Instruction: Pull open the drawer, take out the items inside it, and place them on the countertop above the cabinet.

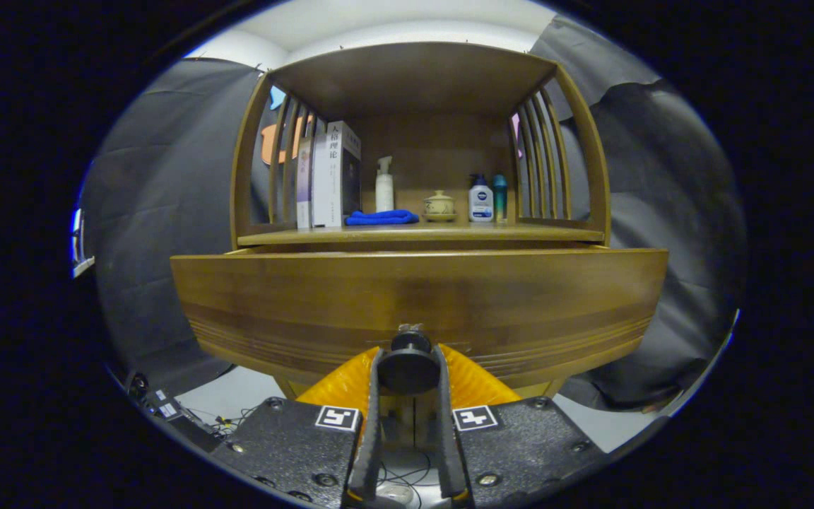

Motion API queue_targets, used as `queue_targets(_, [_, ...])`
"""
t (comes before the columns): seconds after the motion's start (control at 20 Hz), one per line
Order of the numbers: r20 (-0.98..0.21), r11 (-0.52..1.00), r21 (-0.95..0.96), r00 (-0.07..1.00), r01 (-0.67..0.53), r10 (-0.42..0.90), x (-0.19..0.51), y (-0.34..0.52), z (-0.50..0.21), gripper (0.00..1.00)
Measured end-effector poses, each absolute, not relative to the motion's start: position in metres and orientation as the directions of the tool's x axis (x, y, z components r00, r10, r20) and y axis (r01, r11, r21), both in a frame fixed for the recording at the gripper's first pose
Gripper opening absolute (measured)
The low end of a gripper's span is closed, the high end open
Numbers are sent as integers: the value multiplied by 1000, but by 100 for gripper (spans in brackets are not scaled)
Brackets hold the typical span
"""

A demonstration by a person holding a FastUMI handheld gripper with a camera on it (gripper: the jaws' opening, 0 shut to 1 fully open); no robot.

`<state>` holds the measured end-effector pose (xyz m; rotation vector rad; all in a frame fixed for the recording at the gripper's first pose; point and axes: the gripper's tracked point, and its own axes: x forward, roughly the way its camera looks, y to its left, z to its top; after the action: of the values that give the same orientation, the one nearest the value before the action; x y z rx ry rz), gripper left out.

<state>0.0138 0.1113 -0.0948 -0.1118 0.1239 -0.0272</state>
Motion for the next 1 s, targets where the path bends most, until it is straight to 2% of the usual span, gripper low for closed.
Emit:
queue_targets(0.8, [-114,993,-119,993,20,-33,-32,109,-110,35])
queue_targets(0.95, [-78,989,-144,996,27,-39,-34,108,-98,47])
queue_targets(1.0, [-48,987,-157,998,27,-35,-36,107,-89,59])
